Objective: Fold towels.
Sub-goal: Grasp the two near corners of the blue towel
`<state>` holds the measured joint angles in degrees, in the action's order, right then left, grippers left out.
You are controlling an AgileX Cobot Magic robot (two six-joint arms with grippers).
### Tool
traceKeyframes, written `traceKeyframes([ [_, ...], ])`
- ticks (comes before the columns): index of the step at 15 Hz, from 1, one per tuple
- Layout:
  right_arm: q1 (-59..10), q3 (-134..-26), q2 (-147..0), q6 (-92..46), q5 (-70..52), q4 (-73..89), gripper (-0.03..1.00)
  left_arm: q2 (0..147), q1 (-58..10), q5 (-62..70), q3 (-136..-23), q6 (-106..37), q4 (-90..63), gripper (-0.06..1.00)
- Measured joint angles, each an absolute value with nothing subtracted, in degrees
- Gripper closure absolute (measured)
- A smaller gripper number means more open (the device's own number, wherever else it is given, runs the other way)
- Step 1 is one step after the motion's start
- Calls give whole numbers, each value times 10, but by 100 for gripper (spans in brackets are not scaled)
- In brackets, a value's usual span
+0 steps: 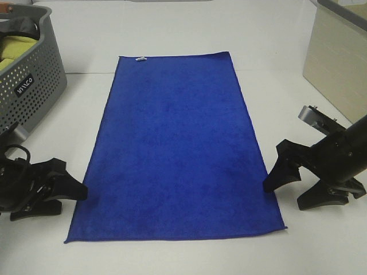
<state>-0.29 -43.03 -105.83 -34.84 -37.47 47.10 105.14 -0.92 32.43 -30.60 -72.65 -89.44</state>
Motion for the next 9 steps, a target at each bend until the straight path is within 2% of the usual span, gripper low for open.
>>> traceKeyframes([
  [2, -9, -433, -1067, -352, -381, 485, 23, 1071, -10, 339, -320, -728, -899, 30],
  [4, -45, -436, -1077, -352, -374, 498, 23, 1090, -19, 357, -331, -731, -908, 30],
  [7, -84, -437, -1083, -352, -352, 531, 24, 1111, -62, 372, -348, -731, -920, 31],
  [9, -87, -437, -1090, -352, -344, 545, 34, 1118, -88, 369, -366, -731, -921, 35],
])
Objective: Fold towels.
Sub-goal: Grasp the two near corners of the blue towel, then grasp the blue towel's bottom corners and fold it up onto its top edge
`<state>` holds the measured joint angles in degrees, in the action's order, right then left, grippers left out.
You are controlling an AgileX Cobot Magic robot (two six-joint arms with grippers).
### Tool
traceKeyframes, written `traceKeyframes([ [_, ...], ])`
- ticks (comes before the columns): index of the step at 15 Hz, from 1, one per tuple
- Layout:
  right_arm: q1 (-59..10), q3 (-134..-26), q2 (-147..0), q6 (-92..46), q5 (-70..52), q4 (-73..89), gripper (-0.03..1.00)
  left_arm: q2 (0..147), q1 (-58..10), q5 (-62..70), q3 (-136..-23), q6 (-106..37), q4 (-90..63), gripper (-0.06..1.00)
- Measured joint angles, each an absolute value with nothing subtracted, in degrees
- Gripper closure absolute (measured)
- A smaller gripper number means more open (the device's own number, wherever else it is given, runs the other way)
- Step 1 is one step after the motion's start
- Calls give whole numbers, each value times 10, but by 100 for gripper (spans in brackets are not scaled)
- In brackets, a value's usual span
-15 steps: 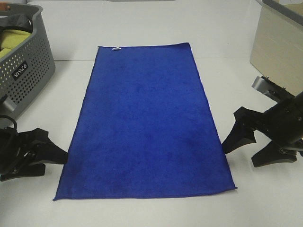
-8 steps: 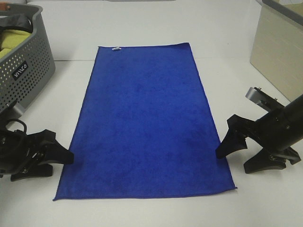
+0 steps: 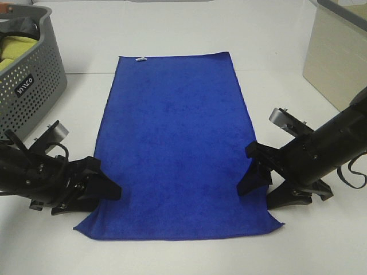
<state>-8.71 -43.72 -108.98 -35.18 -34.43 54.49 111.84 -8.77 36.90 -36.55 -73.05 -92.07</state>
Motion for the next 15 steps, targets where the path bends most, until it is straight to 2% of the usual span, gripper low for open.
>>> traceKeyframes([
  [2, -87, -437, -1097, -352, -333, 545, 54, 1124, -92, 361, -370, -719, -920, 48],
  [6, -87, -437, -1105, -352, -313, 542, 96, 1129, -92, 330, -370, -715, -914, 91],
  [11, -88, -432, -1092, -340, -314, 533, 97, 1098, -92, 324, -370, -692, -865, 93],
  [15, -88, -375, -1033, -336, -323, 526, 97, 1032, -92, 323, -331, -621, -784, 93],
])
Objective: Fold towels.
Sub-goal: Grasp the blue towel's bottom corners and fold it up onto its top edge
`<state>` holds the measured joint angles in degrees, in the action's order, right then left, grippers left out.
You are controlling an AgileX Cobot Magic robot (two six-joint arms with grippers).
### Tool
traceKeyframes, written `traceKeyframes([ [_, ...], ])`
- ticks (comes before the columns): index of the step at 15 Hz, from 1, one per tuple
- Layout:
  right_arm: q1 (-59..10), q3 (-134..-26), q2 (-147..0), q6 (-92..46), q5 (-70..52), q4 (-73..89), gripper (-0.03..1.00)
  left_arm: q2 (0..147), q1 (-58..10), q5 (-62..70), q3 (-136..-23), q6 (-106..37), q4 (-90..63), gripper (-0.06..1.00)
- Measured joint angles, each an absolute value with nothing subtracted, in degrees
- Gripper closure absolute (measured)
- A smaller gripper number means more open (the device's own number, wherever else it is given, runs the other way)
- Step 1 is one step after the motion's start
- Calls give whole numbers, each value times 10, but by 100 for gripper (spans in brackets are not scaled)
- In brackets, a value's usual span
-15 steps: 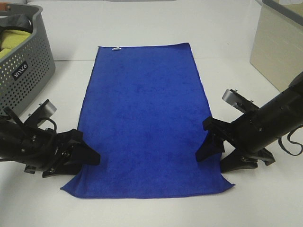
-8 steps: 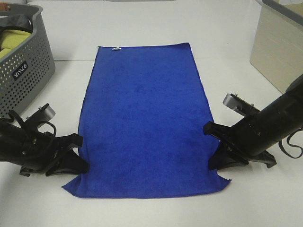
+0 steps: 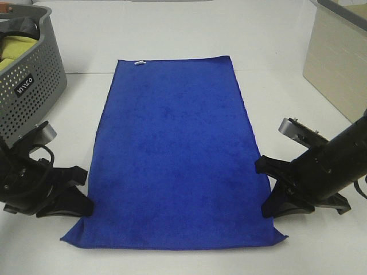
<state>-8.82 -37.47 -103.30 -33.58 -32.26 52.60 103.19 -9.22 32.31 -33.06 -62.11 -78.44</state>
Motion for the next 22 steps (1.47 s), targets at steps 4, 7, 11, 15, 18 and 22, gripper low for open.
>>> traceKeyframes([
  [4, -89, -297, -990, -335, -323, 526, 97, 981, -92, 323, -259, -614, -779, 93],
  [7, -89, -265, -979, -335, -325, 525, 97, 954, -92, 325, -213, -612, -776, 93],
  [11, -89, -287, -961, -336, -327, 517, 97, 924, -92, 339, -234, -610, -789, 93],
  [15, -89, -397, -957, -328, -336, 496, 97, 905, -92, 312, -321, -572, -787, 94],
  [18, -89, -533, -1002, -293, -358, 467, 97, 949, -92, 309, -416, -545, -768, 94],
  [22, -89, -750, -1125, -221, -394, 392, 97, 1045, -92, 274, -583, -533, -750, 94],
])
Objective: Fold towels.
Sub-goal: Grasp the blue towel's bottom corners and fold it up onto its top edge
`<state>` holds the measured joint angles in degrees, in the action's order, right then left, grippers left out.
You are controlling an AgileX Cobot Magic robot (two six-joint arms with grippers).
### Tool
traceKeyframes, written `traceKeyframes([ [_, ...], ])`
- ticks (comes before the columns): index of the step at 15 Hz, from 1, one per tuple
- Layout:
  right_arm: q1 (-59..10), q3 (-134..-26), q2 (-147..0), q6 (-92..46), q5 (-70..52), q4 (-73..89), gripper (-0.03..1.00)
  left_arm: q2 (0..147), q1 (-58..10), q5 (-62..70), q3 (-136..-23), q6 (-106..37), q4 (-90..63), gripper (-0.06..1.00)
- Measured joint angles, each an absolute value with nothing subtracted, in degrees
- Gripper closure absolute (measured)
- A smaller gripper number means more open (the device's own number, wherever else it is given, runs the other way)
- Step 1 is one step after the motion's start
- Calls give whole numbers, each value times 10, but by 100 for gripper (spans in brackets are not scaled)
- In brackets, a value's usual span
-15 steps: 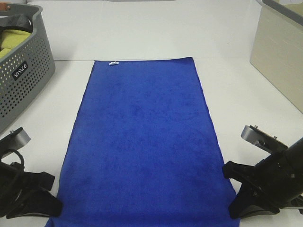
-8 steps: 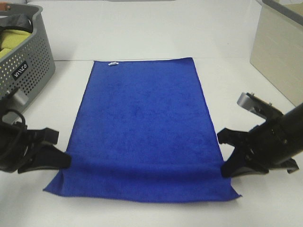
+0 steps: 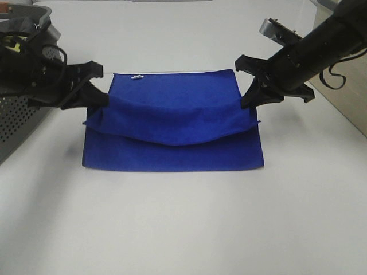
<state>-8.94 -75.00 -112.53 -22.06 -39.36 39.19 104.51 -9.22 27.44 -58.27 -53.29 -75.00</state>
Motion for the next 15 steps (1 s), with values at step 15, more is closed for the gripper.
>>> traceKeyframes([
  [15, -42, -1324, -1501, -162, -434, 348, 97, 1379, -92, 131, -1050, -524, -741, 94],
])
